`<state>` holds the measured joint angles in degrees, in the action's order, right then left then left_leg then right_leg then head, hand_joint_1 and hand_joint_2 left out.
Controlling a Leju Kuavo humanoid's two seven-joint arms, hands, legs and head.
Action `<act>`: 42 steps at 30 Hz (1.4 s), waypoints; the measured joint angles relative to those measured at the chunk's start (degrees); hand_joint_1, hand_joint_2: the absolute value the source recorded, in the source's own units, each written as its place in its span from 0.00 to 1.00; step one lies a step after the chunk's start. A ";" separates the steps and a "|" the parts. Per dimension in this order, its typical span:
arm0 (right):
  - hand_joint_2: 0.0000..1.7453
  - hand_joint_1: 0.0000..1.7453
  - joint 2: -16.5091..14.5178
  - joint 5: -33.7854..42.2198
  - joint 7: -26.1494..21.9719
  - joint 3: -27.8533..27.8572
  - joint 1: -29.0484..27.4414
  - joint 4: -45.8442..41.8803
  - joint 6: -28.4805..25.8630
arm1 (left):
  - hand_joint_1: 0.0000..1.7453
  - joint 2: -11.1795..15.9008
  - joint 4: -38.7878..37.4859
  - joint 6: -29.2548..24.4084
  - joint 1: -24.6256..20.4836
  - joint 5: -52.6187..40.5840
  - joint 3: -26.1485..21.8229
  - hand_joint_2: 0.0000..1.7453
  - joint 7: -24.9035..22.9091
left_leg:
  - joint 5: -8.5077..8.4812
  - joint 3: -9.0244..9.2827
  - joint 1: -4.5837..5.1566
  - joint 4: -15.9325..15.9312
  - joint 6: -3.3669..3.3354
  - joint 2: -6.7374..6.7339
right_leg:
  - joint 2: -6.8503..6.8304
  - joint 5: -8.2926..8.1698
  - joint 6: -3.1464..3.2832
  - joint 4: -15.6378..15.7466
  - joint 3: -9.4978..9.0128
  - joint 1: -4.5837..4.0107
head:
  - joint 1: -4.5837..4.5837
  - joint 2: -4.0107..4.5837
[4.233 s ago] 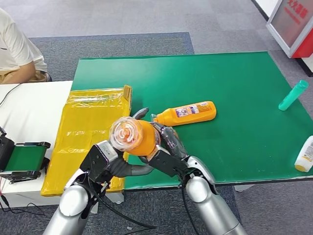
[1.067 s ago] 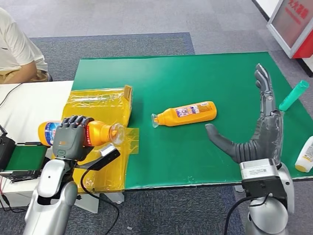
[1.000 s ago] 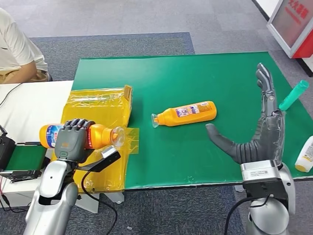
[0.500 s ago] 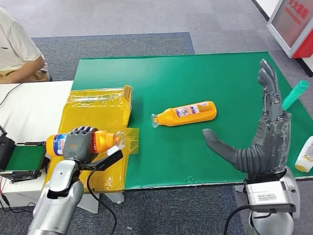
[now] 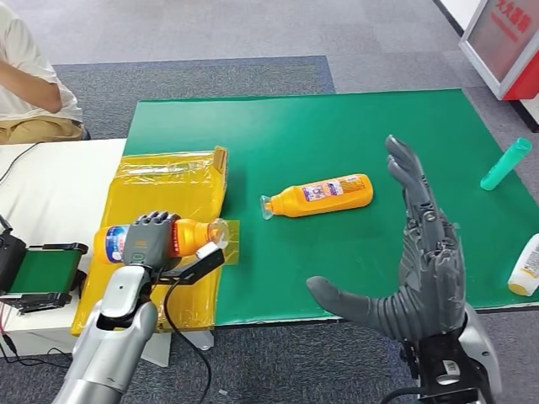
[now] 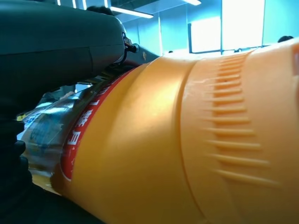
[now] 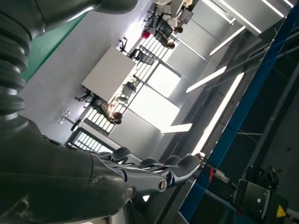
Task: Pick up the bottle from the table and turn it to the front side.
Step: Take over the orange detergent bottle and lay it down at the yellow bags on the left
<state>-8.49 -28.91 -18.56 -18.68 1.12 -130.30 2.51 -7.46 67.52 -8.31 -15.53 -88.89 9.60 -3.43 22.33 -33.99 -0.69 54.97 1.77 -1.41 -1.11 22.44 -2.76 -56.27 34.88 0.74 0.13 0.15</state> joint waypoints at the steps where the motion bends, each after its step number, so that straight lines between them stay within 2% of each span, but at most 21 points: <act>1: 1.00 0.00 0.18 0.14 -0.05 -0.36 -0.09 -0.05 -0.07 | 1.00 0.09 -0.30 -0.02 -0.40 0.00 0.55 1.00 -0.58 | 0.00 0.00 0.00 0.00 0.00 0.00 | 0.00 0.00 0.00 0.00 0.00 0.00 | 0.00 0.00; 7: 1.00 0.00 1.04 0.58 -0.64 -1.56 -0.57 -0.81 -0.19 | 1.00 1.14 -2.63 -0.29 -2.72 0.00 2.47 1.00 -3.61 | -0.01 0.01 0.00 0.00 0.01 0.00 | 0.01 -0.01 0.01 -0.01 -0.01 0.00 | 0.00 0.00; 17: 1.00 0.00 2.28 0.35 -0.77 -1.91 -2.14 -2.22 -0.48 | 1.00 4.96 -5.13 -1.25 -3.43 0.00 2.17 1.00 -4.83 | 0.00 -0.01 -0.01 0.00 0.01 0.00 | 0.00 0.00 0.00 -0.01 -0.01 -0.01 | 0.01 0.00; 18: 1.00 0.00 2.35 0.34 -0.78 -1.91 -2.21 -2.31 -0.50 | 0.94 5.21 -5.23 -1.24 -3.43 -0.01 2.13 1.00 -5.03 | 0.00 -0.01 -0.01 0.00 0.01 0.00 | 0.00 0.00 0.01 -0.01 -0.01 -0.01 | 0.01 0.00; 21: 1.00 0.00 2.50 0.34 -0.87 -1.90 -2.33 -2.60 -0.55 | 0.19 5.88 -5.49 -1.25 -3.43 -0.01 1.75 1.00 -5.39 | 0.00 0.00 -0.01 0.00 0.01 0.00 | 0.00 0.00 0.01 -0.01 -0.01 -0.01 | 0.01 0.00; 22: 1.00 0.00 2.52 0.34 -0.96 -1.90 -2.34 -2.68 -0.55 | 0.00 6.05 -5.56 -1.33 -3.43 -0.01 1.50 1.00 -5.27 | -0.01 0.00 -0.01 0.00 0.01 0.00 | 0.00 0.00 0.01 -0.01 -0.01 -0.01 | 0.01 0.00; 42: 1.00 0.00 2.69 -0.01 -1.33 -1.89 -2.24 -2.90 -0.50 | 0.00 6.08 -5.51 -4.97 -3.58 -0.01 -1.31 1.00 -1.41 | -0.02 0.01 -0.01 0.00 0.02 0.00 | 0.00 0.00 0.01 -0.01 -0.02 -0.01 | 0.00 0.00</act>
<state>-5.80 -28.91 -19.89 -20.57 -1.12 -133.20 2.01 -1.38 62.01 -13.27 -19.10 -88.90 8.29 -4.84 22.31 -33.98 -0.70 54.97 1.78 -1.41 -1.11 22.43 -2.75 -56.29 34.86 0.72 0.13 0.15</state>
